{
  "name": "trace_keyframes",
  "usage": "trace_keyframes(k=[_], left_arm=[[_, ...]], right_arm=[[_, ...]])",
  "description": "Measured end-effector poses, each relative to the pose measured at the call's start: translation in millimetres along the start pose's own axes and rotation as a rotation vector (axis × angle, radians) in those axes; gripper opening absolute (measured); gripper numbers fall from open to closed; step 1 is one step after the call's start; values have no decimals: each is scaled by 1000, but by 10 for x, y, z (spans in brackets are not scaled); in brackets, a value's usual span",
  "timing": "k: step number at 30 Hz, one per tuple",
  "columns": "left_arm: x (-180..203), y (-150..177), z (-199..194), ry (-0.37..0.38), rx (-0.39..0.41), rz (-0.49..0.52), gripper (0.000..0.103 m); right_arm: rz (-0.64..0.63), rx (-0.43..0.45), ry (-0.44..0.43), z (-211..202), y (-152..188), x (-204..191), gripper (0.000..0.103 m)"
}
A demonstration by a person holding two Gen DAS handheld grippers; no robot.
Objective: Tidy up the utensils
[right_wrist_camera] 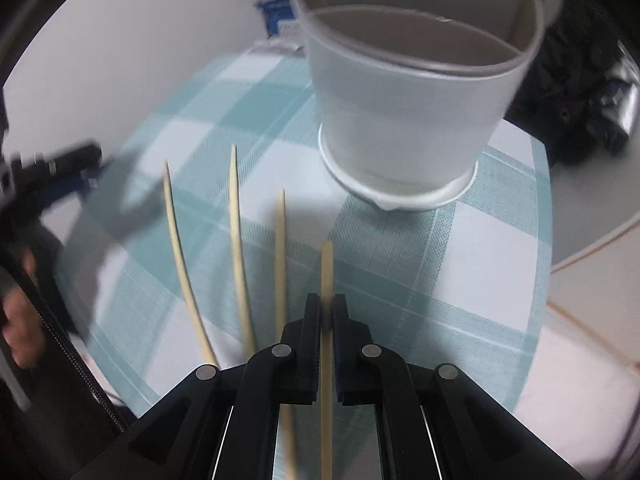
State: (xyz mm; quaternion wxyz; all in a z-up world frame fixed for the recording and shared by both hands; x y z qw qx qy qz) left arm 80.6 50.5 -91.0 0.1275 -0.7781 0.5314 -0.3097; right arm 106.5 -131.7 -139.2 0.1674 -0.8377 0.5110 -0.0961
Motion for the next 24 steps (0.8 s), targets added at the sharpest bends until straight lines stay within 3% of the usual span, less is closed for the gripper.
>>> trace_keyframes(k=[5, 12, 17, 20, 24], left_arm=[[-41, 8, 45, 9, -23, -8, 102], [-108, 27, 115, 1, -58, -35, 102], [-121, 27, 112, -13, -58, -45, 102], [-89, -6, 161, -26, -83, -32, 102], [-91, -66, 237, -1, -141, -51, 101]], right_arm=[[-91, -24, 33, 74, -45, -63, 9], [-84, -4, 35, 156, -219, -84, 14], [-121, -11, 1, 201, -261, -163, 5], [-106, 33, -18, 108, -307, -177, 5], [30, 145, -125, -152, -304, -50, 5]])
Point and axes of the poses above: each gripper's, at about its wrist camera, not at the fingertips, and z roughly the way its jaws point, x to its right, y to its underside, the point moved 1 cm from there along z, roughly the way its jaws point, and after that the axes turned 1 degree about -y, right-handed, at the moved point
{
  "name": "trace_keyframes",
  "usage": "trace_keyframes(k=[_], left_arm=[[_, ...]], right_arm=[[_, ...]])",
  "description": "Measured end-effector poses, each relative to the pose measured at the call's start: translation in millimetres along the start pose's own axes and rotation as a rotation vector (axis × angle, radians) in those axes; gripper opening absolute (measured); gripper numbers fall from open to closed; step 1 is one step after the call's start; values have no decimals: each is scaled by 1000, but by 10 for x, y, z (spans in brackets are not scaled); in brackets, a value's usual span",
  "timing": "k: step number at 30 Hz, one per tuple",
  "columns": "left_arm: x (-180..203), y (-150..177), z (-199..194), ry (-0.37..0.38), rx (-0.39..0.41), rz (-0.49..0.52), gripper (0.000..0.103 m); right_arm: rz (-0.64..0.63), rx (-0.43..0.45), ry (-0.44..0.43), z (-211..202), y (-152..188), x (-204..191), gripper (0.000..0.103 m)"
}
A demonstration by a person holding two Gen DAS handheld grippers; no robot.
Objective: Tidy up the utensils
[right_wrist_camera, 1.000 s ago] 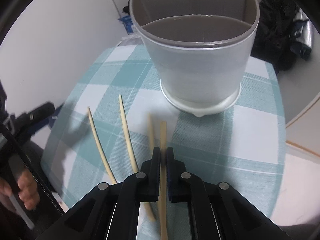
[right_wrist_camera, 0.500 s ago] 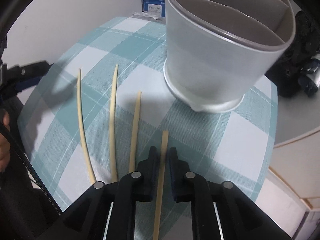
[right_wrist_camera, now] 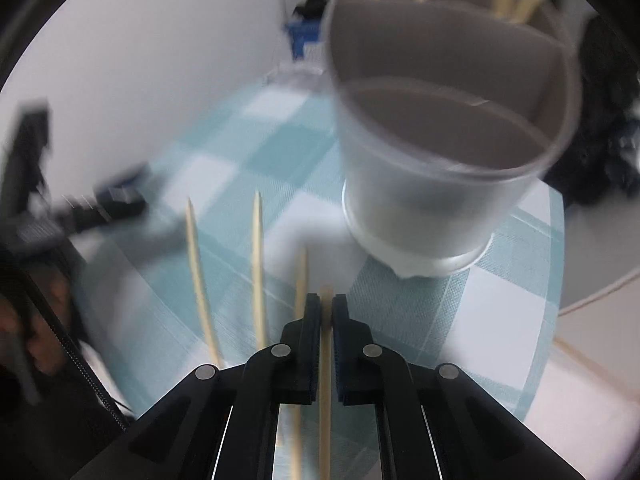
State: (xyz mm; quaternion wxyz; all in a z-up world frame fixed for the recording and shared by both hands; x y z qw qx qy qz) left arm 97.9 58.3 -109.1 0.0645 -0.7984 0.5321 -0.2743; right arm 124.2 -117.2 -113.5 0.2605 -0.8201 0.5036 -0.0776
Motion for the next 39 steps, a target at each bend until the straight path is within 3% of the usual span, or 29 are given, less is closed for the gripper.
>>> trace_keyframes(k=[3, 8, 10, 12, 14, 17, 20, 23, 26, 35, 39], left_arm=[[46, -24, 37, 20, -44, -7, 101], [201, -34, 124, -34, -101, 12, 93], [268, -49, 147, -56, -111, 22, 84], [342, -63, 180, -72, -133, 45, 68], [399, -63, 223, -106, -155, 61, 65], [422, -53, 279, -127, -189, 43, 50], [439, -58, 276, -175, -179, 40, 39], [430, -70, 298, -189, -174, 22, 14], [442, -73, 325, -204, -159, 2, 3], [534, -153, 336, -188, -113, -3, 0], [560, -189, 155, -166, -37, 19, 0]], right_arm=[[137, 102, -76, -222, 1, 128, 5], [310, 248, -216, -451, 83, 300, 5], [333, 287, -240, -497, 96, 335, 5], [361, 322, -268, -556, 157, 420, 5], [381, 333, -287, -575, 197, 499, 5], [403, 357, -311, -611, 209, 580, 5], [405, 388, -323, -700, 277, 662, 5], [392, 399, -327, -799, 340, 653, 5], [380, 398, -332, -829, 341, 637, 5], [363, 408, -323, -850, 336, 662, 5], [366, 420, -313, -857, 333, 670, 5]])
Point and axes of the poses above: each gripper's, at about its wrist camera, not at the fingertips, and z roughly the way its jaws point, x to its right, y to its underside, the point moved 1 cm from there along z, roughly the way its jaws point, and after that the axes turned 1 degree about -y, right-handed, at the moved point
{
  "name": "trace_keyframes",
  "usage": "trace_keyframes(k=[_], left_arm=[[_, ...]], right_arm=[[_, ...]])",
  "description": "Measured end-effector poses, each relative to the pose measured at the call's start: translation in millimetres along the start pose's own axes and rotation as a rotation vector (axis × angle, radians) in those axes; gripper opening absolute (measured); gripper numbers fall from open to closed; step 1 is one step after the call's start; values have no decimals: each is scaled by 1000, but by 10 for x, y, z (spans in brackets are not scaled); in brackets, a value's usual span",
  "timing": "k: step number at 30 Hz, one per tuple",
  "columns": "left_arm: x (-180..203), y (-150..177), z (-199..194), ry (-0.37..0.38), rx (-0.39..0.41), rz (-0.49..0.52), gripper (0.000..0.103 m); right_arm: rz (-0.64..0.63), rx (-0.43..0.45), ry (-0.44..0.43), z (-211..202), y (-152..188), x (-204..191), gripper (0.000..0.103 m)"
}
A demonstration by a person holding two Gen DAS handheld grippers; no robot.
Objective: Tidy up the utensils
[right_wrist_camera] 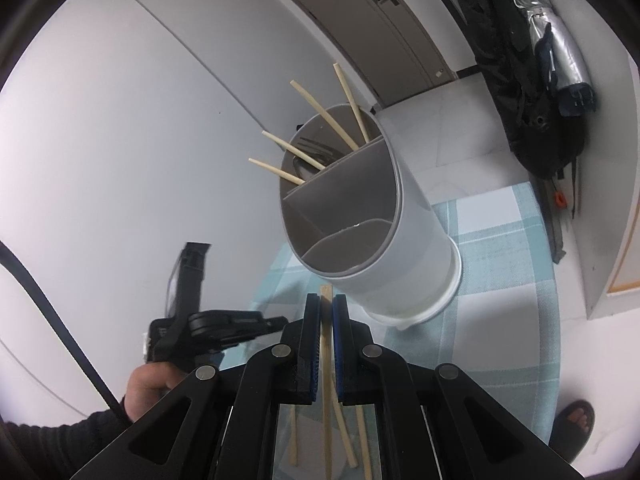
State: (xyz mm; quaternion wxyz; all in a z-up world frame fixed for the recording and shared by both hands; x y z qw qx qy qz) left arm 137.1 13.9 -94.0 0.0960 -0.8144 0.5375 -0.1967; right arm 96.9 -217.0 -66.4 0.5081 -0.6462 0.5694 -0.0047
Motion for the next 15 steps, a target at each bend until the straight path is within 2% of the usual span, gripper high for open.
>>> trace_keyframes(k=[5, 6, 9, 10, 12, 14, 15], left_arm=[[-26, -8, -243, 38, 76, 34, 0], [-37, -9, -232, 50, 72, 31, 0], [-45, 14, -99, 58, -8, 44, 2], [-18, 37, -30, 40, -41, 64, 5], [56, 87, 44, 29, -75, 97, 25], [92, 113, 101, 10, -71, 124, 39], [101, 117, 121, -9, -65, 134, 42]], right_arm=[[-12, 13, 24, 2, 11, -12, 5], [-8, 14, 28, 4, 20, -5, 5], [5, 10, 41, 21, 51, 6, 5], [9, 8, 44, 24, 62, 4, 5], [4, 9, 47, 21, 75, -16, 5], [-10, 12, 50, 11, 83, -45, 5], [-16, 14, 52, 6, 85, -53, 5]])
Point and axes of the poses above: each gripper's, at about its wrist camera, not at the fingertips, and z roughly the way its jaws point, x to its right, y to its underside, the point moved 1 cm from there along z, roughly the way its jaws point, and after that the axes turned 1 degree about -y, right-handed, at the moved point
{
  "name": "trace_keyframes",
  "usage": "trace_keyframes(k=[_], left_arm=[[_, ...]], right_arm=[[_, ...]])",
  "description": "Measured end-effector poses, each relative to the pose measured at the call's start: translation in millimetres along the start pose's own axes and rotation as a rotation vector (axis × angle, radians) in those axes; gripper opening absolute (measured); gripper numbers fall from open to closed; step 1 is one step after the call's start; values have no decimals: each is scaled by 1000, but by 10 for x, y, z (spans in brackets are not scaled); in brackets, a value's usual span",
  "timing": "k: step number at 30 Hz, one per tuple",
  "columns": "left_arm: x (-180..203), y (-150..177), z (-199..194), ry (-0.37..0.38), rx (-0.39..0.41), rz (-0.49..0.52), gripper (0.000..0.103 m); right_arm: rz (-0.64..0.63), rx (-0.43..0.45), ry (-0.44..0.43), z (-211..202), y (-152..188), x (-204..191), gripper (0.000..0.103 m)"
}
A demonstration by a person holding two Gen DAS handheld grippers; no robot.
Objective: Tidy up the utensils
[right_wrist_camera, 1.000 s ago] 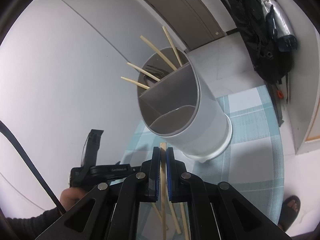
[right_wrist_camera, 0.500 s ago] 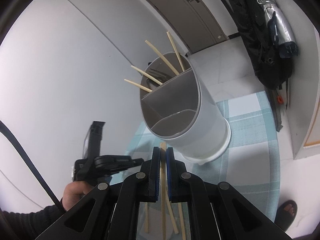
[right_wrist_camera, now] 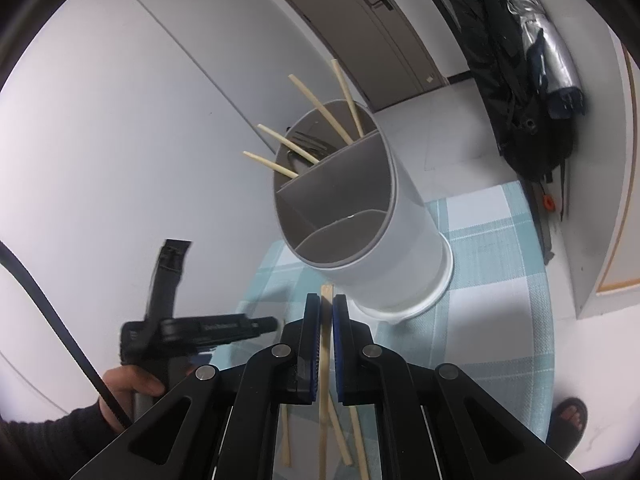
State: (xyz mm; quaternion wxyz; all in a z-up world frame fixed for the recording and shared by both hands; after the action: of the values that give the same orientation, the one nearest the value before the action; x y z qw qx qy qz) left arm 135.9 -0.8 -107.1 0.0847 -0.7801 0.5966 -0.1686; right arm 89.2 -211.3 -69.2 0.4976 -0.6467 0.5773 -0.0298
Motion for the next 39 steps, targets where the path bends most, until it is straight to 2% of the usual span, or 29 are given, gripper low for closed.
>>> trace_keyframes(k=[4, 5, 8, 11, 13, 14, 15, 22, 24, 30, 33, 39], left_arm=[[35, 1, 158, -56, -43, 18, 42], [59, -10, 146, -70, -21, 33, 43], [120, -75, 164, -100, -32, 77, 44], [114, -84, 174, -108, -21, 56, 42], [96, -87, 163, -132, -4, 45, 27], [100, -96, 162, -134, 3, 44, 10], [91, -93, 169, -112, -3, 37, 2], [-30, -160, 140, -14, 17, -56, 1], [-67, -160, 51, 7, 52, -78, 1], [-144, -75, -467, 82, 232, -91, 1], [-146, -7, -726, 122, 313, -73, 0], [-102, 123, -1042, 184, 405, 5, 0]], right_arm=[[-4, -1, 1, 4, -8, 16, 5], [0, -3, 1, 10, -14, 26, 5], [17, -9, -2, 29, -27, 69, 5], [23, -6, -9, 24, -47, 81, 5], [23, -1, -14, 11, -61, 84, 5], [25, 0, -16, 10, -58, 78, 5], [27, 1, -19, 8, -61, 79, 5], [25, 1, -12, 10, -63, 81, 5], [21, 0, -4, 16, -60, 75, 5], [-20, 18, 19, -10, -26, -18, 5], [-48, 29, 31, -25, 0, -111, 5], [-152, 91, 83, -159, -2, -407, 5]])
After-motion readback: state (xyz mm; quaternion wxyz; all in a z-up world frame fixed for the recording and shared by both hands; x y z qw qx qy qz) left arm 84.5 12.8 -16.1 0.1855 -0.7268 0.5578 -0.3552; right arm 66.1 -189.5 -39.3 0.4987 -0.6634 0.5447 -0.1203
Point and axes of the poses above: each gripper's, at about its wrist camera, not at the fingertips, and z roughly the way its jaws point, x to its right, y to its underside, the point moved 1 cm from there along z, roughly the way its jaws point, and after that the axes turned 1 degree about -y, right-handed, at the moved point
